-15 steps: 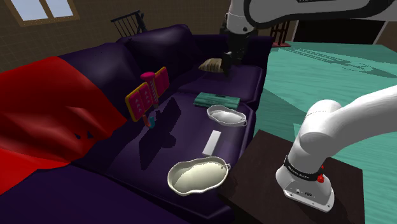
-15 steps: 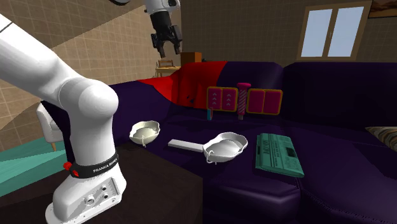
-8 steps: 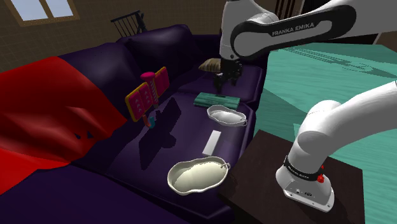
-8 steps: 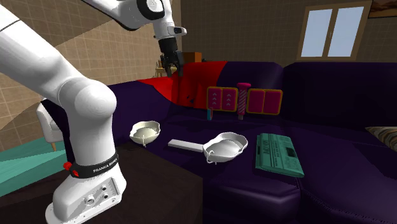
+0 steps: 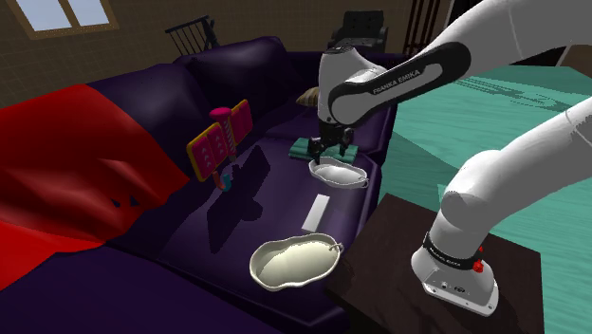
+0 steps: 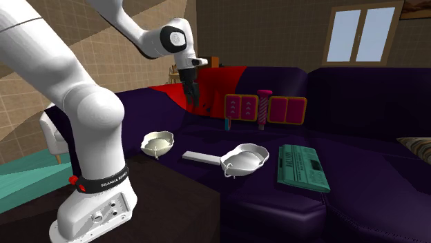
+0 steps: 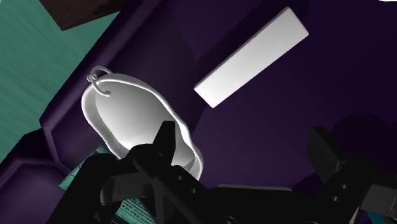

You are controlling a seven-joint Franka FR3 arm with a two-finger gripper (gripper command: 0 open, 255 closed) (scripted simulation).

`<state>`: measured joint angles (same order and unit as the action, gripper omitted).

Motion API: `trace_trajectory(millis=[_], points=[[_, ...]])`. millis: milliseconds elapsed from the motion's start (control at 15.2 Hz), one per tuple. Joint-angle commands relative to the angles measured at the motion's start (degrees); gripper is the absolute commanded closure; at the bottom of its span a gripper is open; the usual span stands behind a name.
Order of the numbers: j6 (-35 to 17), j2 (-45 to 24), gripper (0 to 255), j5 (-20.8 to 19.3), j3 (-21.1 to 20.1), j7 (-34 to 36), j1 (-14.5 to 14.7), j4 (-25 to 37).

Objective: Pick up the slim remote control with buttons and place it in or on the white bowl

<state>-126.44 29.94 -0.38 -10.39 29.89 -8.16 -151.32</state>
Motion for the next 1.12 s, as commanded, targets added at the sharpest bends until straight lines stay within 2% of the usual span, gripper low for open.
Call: trace_trajectory(millis=[0, 528, 792, 1056], points=[[-4.3, -3.7, 0, 0.4, -0.7, 3.6, -1.1, -1.1], [-20.9, -21.1, 0, 0.1, -3.9, 18.7, -5.1, -2.2], [-28.8, -31.4, 0, -2.6, -4.3, 27.6, -6.6, -0.8], [-35.9, -42.0, 0, -6.1, -2.2, 36.8, -5.9, 1.9]])
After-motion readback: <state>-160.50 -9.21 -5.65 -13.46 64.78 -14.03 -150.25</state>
